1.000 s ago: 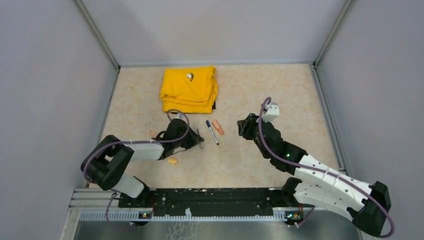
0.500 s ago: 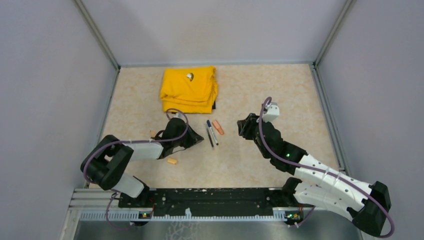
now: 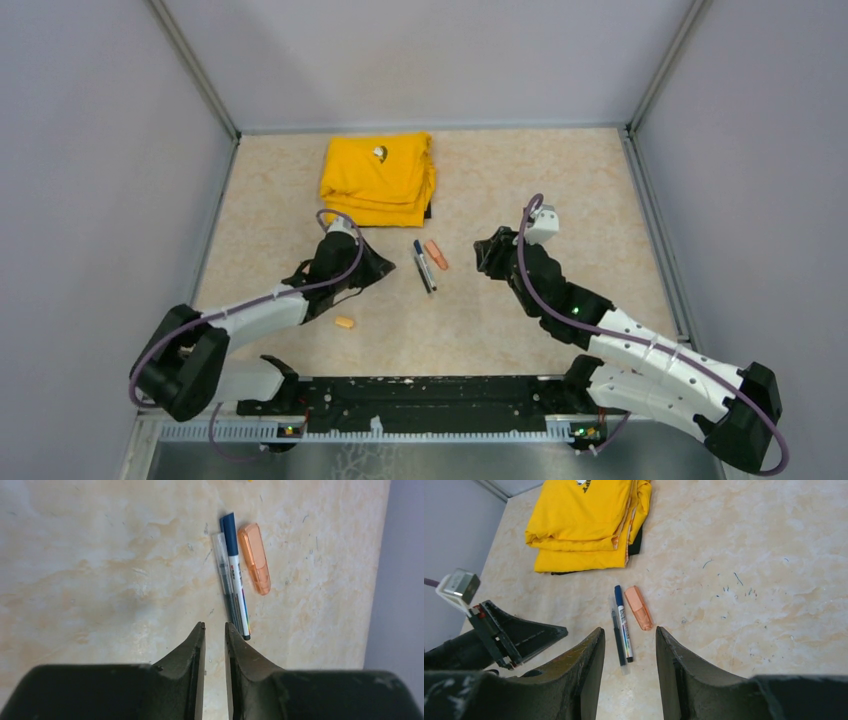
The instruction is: Insert the pens into the pen caps
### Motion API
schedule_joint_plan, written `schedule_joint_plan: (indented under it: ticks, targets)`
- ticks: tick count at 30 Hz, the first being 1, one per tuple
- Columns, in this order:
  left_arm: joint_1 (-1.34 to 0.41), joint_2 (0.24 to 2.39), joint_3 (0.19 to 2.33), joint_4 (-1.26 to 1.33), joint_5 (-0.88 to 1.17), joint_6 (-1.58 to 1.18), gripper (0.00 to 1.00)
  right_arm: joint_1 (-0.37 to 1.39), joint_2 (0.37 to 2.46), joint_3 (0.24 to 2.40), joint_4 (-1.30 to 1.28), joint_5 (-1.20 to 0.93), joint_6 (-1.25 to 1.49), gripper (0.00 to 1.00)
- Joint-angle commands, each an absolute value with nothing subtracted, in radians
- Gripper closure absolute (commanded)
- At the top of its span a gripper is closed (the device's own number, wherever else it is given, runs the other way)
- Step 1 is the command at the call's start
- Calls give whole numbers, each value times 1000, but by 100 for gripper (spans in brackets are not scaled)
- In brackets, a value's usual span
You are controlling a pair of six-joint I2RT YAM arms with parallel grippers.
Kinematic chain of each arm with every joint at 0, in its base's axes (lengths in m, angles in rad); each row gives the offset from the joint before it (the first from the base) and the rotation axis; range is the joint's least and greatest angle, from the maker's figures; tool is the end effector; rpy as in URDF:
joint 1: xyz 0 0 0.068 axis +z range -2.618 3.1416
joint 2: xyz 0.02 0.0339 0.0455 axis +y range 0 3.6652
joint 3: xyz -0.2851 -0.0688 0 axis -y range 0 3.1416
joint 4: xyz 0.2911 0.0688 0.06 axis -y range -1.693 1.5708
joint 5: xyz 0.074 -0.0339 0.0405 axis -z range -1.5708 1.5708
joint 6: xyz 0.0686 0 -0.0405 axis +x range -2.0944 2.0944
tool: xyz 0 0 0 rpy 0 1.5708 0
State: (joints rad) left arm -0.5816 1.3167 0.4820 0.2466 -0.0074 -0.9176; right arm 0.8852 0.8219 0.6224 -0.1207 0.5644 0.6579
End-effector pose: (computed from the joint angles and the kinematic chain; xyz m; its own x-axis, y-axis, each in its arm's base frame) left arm 0.2567 -0.1682 0.1349 -0.7139 -0.4810 -0.5089 -0.0374 0.7519 -0.6582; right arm 0.1857 0.1690 0.2819 -0.3610 0.3746 -0.8540 -0.1413 0.8832 0.4472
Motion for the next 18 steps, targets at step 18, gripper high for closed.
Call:
schedule_joint_plan:
  ticks: [18]
  targets:
    - [-426,1023,645,-433,-527,-745,42,878,867,644,-75,551,660,59]
